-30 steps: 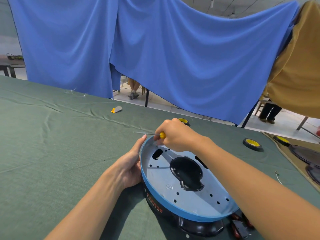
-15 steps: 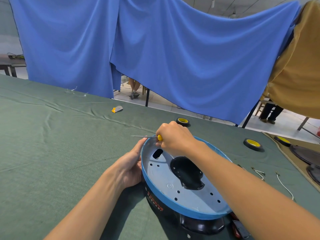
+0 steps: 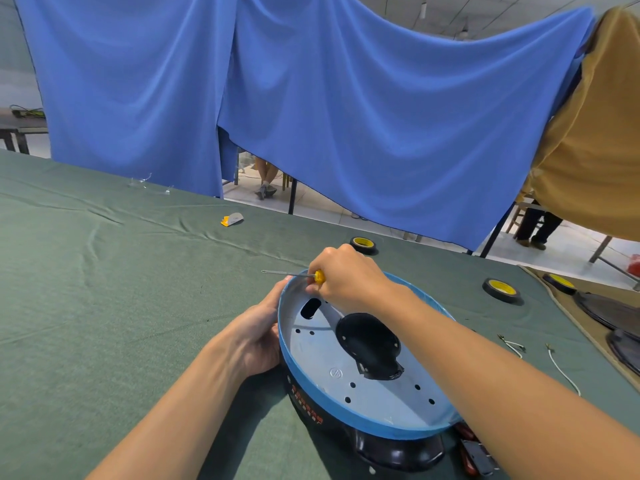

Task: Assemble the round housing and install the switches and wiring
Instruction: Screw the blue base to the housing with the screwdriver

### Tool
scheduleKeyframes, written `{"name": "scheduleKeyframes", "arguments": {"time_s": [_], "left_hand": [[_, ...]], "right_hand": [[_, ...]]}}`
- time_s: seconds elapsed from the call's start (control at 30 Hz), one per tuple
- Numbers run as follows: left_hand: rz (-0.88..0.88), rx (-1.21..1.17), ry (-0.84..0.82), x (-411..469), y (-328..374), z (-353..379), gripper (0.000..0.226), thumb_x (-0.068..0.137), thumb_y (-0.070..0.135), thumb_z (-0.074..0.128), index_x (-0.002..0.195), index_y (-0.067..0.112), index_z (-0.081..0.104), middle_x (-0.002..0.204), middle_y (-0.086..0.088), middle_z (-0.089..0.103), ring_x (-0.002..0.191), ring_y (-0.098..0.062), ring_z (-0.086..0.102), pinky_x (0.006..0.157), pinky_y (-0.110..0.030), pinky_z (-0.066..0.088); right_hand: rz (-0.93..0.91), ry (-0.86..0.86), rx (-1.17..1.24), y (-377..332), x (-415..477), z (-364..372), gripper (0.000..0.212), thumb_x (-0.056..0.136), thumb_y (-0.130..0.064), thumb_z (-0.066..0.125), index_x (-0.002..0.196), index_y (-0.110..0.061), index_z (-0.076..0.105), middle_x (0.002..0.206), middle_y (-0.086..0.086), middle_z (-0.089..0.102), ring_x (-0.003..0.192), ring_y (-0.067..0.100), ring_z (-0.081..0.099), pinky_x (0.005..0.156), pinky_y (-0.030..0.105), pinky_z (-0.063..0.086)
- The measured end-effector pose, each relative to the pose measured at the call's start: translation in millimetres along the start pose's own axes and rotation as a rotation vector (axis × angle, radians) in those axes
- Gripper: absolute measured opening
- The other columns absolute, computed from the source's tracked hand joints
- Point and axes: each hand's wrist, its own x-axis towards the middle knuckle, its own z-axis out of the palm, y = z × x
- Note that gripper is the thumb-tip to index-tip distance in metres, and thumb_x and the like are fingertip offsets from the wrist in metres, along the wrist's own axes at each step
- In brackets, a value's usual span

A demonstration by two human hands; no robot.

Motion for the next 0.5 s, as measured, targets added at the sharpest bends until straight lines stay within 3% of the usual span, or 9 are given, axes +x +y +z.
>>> {"name": "scheduleKeyframes", "arguments": {"time_s": [0.13,0.23,0.3,0.4,0.5], "left_hand": [[-0.016,-0.017,-0.006,-0.9,0.0,-0.9,0.063,0.07,0.047,0.076,0.113,0.003,0.066,0.129,-0.018,0.058,0.111,-0.033,0.052,0.113,-0.046,0.032],[-0.043,-0.01,-0.024,-0.9,0.5,-1.7,0.054,0.074,0.049,0.074,0.101,0.002,0.075,0.119,-0.019,0.067,0.1,-0.033,0.063,0.11,-0.048,0.037],[-0.039,-0.01,-0.01,0.2,1.2,-1.8,0.055,0.071,0.048,0.078,0.102,0.003,0.074,0.118,-0.018,0.065,0.101,-0.032,0.06,0.111,-0.047,0.035],[-0.033,0.001,-0.007,0.4,0.9,-0.2,0.059,0.075,0.051,0.074,0.111,0.005,0.07,0.121,-0.018,0.064,0.102,-0.033,0.059,0.111,-0.047,0.035],[-0.023,-0.021,0.017,-0.5,0.4,0.6,0.066,0.07,0.049,0.075,0.12,0.006,0.065,0.13,-0.018,0.056,0.112,-0.033,0.048,0.115,-0.046,0.028]], "right_hand": [[-0.072,-0.014,-0.04,0.5,1.0,-0.6,0.012,0.088,-0.017,0.066,0.096,-0.023,0.072,0.09,0.003,0.067,0.083,0.026,0.06,0.066,0.038,0.054],[-0.102,-0.075,-0.016,4.6,1.3,-7.5,0.014,0.087,-0.017,0.067,0.093,-0.028,0.071,0.093,-0.002,0.067,0.087,0.024,0.058,0.066,0.037,0.053],[-0.072,-0.064,0.051,5.6,1.3,-9.1,0.007,0.086,-0.026,0.07,0.093,-0.027,0.071,0.091,-0.001,0.066,0.086,0.022,0.059,0.066,0.037,0.054],[0.004,0.004,0.007,4.3,1.7,-5.4,0.023,0.087,-0.043,0.067,0.088,-0.021,0.069,0.076,0.0,0.061,0.073,0.021,0.058,0.053,0.028,0.041],[0.046,0.016,-0.074,2.2,2.4,1.6,0.027,0.091,-0.044,0.06,0.094,-0.018,0.066,0.073,0.0,0.053,0.074,0.026,0.057,0.056,0.03,0.036]]}}
